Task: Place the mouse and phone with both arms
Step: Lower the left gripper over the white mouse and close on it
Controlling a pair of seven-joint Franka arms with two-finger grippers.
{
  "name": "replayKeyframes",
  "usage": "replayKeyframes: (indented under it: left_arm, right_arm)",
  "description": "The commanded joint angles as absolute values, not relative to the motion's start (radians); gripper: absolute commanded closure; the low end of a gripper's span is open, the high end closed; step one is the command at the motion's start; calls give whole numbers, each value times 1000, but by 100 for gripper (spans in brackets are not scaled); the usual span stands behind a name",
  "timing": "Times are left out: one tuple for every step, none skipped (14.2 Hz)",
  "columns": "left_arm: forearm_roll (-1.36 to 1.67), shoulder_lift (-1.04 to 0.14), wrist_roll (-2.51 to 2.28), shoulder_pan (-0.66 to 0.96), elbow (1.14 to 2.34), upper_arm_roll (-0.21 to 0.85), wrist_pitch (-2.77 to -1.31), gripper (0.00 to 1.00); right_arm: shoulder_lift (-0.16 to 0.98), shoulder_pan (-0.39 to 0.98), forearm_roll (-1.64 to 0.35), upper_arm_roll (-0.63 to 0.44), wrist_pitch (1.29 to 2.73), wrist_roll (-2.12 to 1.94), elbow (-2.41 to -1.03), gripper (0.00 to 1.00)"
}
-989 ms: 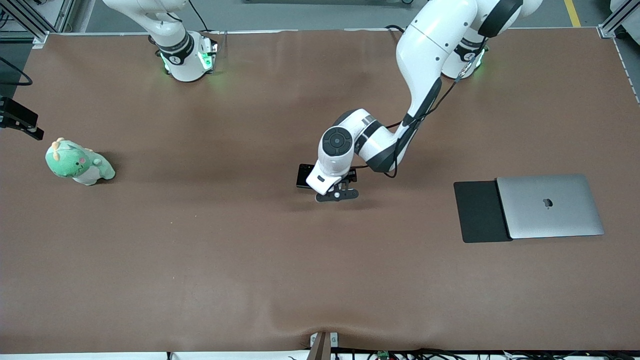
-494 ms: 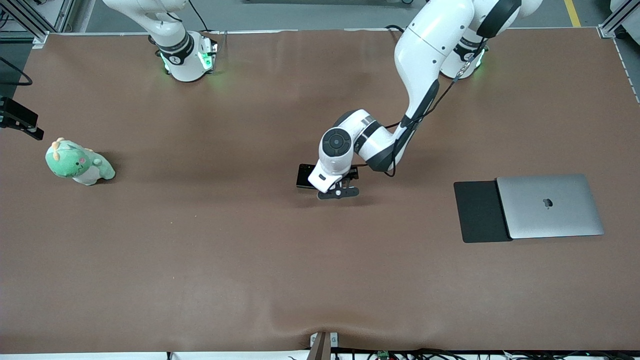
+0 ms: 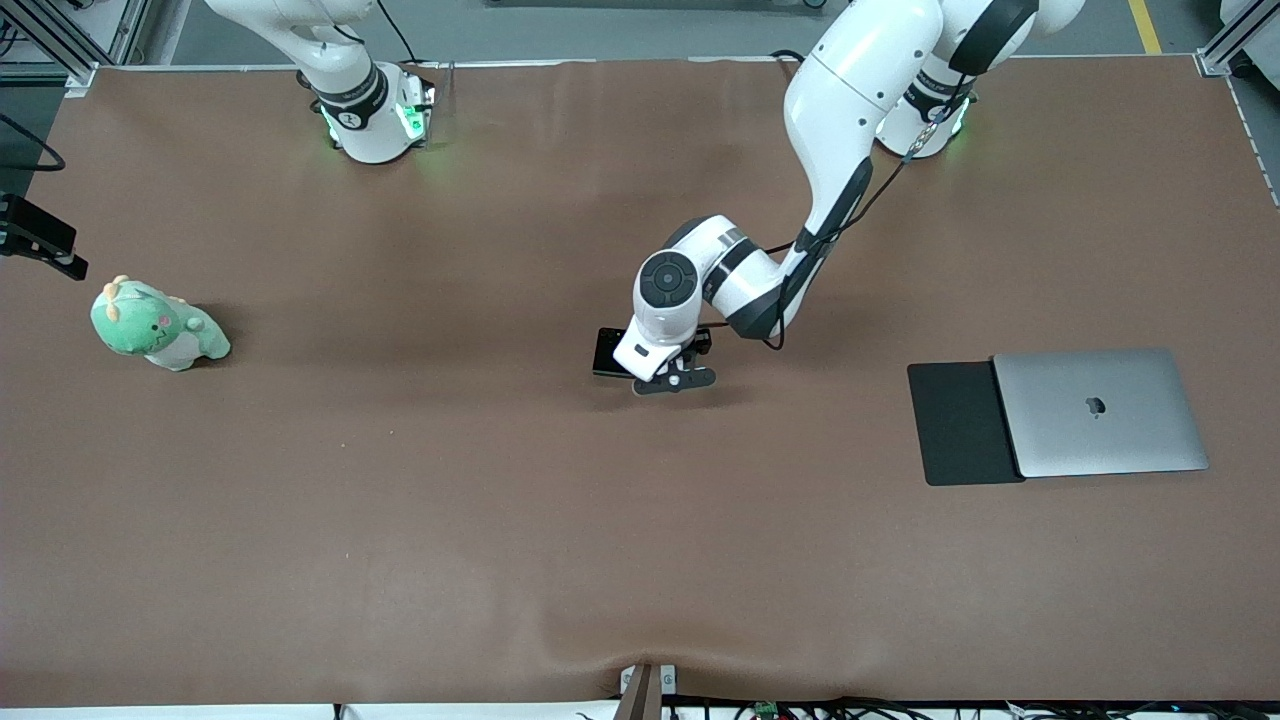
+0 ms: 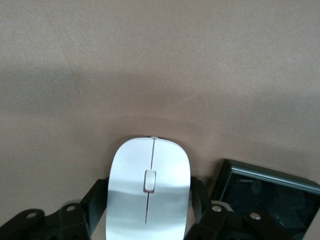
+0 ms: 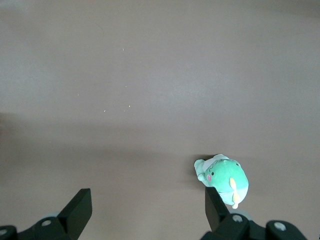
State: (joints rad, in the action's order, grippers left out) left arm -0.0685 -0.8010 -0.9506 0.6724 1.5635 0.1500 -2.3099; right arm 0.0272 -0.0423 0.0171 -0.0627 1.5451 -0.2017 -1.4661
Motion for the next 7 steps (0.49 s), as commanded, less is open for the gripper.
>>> replayKeyframes:
  left_arm:
    - [-97,-790,-988,686,1592,138,-2335,30]
    - [-97,-781,-986,684,1600,138,-2335,32]
    - [-98,-767,-986,684,1615,138,-2335,35]
    - [-98,-746,-982,683,1630,138,-2335,39]
    - [-98,-721,-973,680,1656,137,-2333,44]
    - [-112,-700,-973,680,1679,137,-2335,48]
    - [-127,-683,-979,670,1696,140,-2333,50]
  right_arm:
    - [21,-61,15,-48,1542,-198,-1471,0]
    - [21,-61,15,-48,1542,-198,-1471,0]
    - [21,-61,15,-48,1542,-198,-1471,0]
    - [21,-61,15,-48,1542,-198,-1471,0]
    - [21,-61,15,-48,1542,-198,-1471,0]
    - [21,-61,14,-48,1542,-198,-1471,0]
    - [21,-63,15,-48,1542,-198,-1471,0]
